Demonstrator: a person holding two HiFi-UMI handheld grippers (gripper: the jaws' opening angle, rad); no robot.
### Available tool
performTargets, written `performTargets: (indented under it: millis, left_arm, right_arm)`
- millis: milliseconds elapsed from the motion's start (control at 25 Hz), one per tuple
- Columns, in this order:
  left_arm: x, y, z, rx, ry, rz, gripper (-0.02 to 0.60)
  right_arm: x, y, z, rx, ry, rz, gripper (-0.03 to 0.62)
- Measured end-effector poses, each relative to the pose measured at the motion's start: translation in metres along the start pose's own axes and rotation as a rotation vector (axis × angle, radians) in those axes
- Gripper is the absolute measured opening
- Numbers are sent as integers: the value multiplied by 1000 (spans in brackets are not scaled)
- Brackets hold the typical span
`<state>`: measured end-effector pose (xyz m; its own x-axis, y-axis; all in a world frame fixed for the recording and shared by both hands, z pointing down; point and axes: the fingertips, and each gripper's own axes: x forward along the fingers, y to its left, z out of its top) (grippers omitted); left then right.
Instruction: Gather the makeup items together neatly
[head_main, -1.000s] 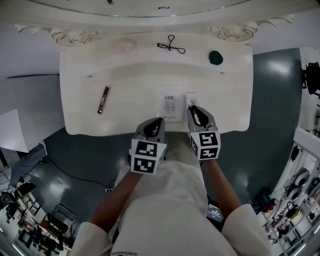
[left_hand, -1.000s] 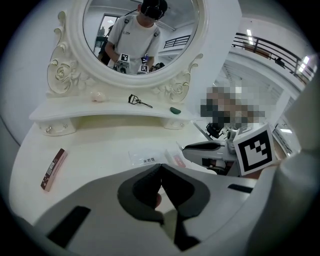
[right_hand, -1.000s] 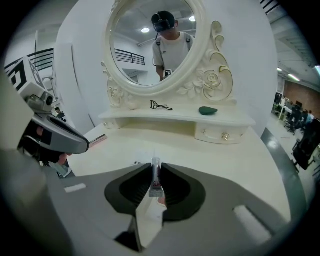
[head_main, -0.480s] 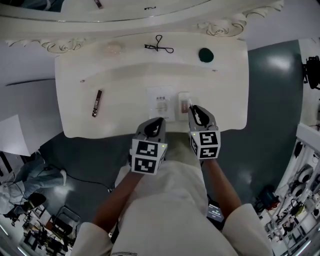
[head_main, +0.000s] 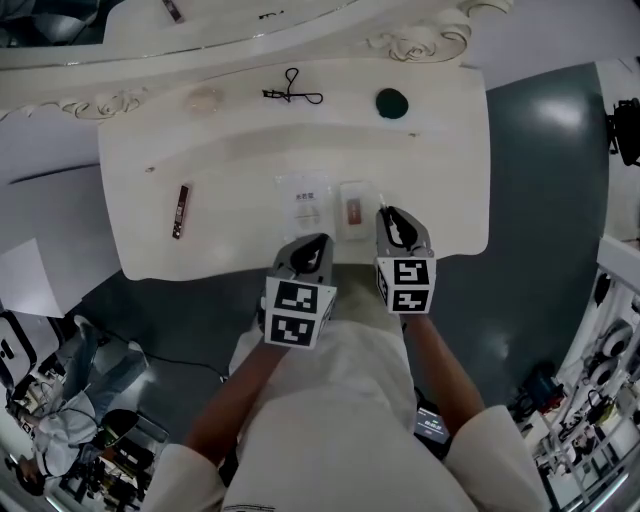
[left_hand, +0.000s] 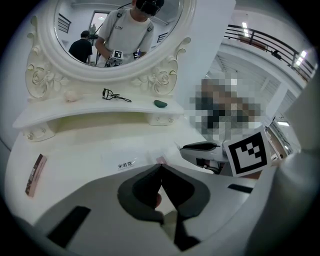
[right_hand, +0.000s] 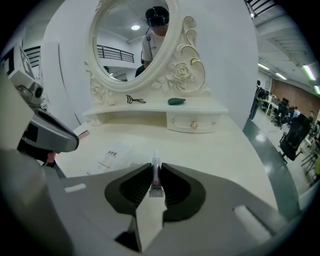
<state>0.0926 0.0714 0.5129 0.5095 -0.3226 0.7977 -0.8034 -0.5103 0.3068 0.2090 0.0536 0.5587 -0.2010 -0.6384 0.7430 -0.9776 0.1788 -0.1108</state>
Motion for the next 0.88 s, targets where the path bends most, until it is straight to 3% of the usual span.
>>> performTargets:
  millis: [880]
  left_arm:
    - [25,-19,-4,11,44,0,9]
  right_arm:
    - [20,-29,-28,149,90,-98,64]
